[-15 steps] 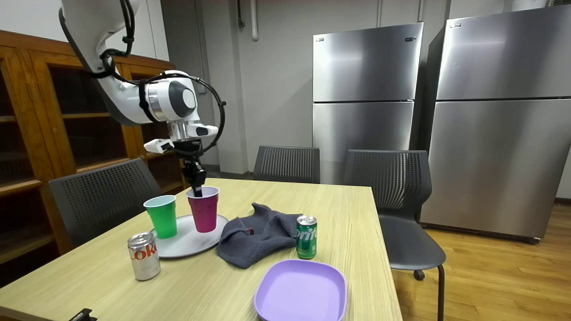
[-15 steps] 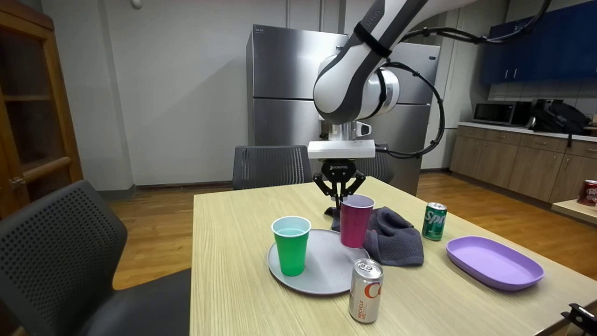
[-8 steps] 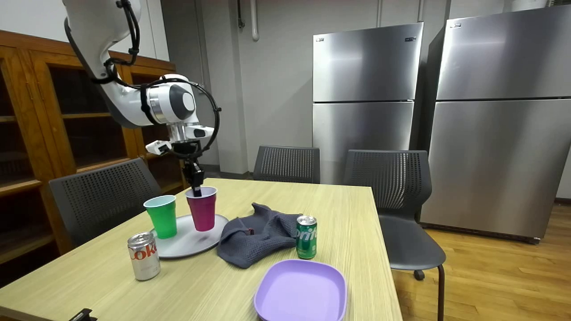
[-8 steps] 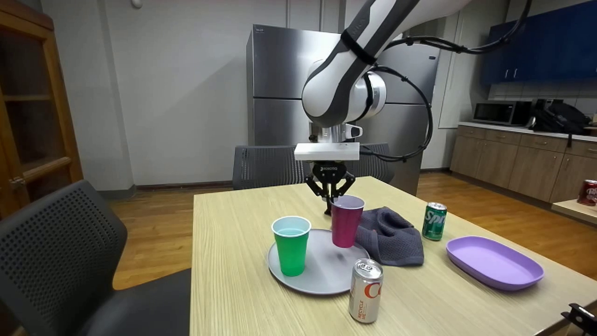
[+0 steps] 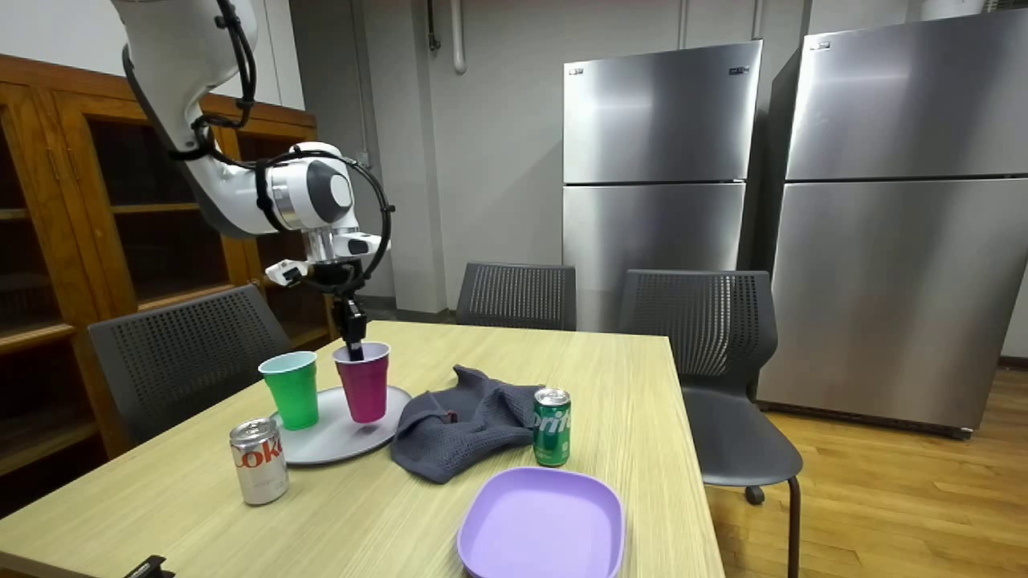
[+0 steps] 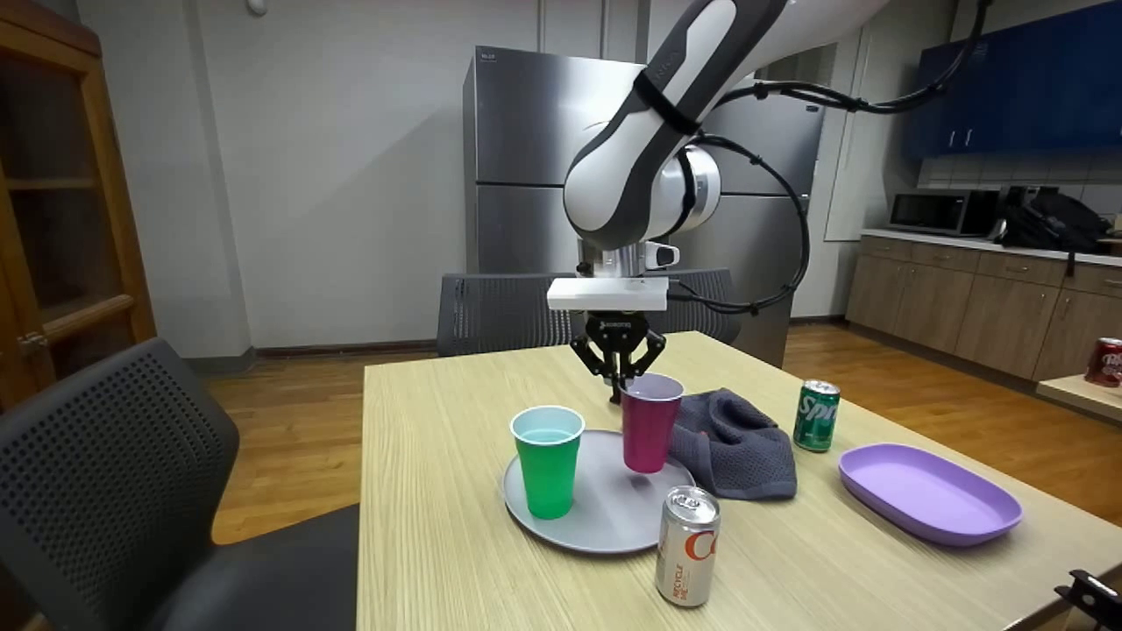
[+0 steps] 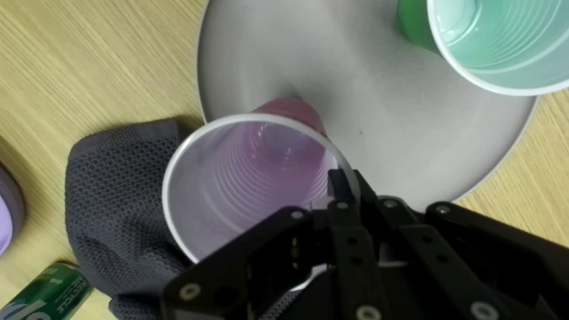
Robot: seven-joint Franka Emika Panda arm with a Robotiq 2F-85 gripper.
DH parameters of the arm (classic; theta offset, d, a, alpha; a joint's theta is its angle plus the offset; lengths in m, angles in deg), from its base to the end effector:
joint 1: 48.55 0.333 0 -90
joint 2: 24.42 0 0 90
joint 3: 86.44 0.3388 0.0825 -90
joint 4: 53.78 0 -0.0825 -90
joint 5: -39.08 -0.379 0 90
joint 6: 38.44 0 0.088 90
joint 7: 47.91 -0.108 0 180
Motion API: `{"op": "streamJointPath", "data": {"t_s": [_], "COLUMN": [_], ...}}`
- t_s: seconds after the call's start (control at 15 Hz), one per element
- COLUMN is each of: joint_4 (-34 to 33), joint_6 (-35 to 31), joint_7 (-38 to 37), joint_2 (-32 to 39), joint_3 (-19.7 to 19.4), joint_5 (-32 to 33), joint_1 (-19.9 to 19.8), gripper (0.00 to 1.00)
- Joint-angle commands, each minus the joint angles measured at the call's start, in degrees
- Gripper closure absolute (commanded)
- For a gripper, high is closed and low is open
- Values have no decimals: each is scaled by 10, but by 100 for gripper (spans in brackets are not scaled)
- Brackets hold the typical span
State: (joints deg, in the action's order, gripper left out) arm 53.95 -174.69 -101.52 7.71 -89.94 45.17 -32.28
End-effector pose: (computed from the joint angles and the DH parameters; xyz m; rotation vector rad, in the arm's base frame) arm 0.6225 0.1425 0.2268 2.8739 -0.9290 0.0063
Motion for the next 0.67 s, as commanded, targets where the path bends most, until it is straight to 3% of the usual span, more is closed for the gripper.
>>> {"op": "streamJointPath", "data": {"t_s": [0.0, 0.6], "joint_4": [-16, -15], "joint_6": [15, 14], "joint_7": [-18, -18], "joint_2": [10, 18], "joint_3": [-1, -2], "joint_5": [3, 4], "joint_1": [4, 7], "gripper": [99, 99]}}
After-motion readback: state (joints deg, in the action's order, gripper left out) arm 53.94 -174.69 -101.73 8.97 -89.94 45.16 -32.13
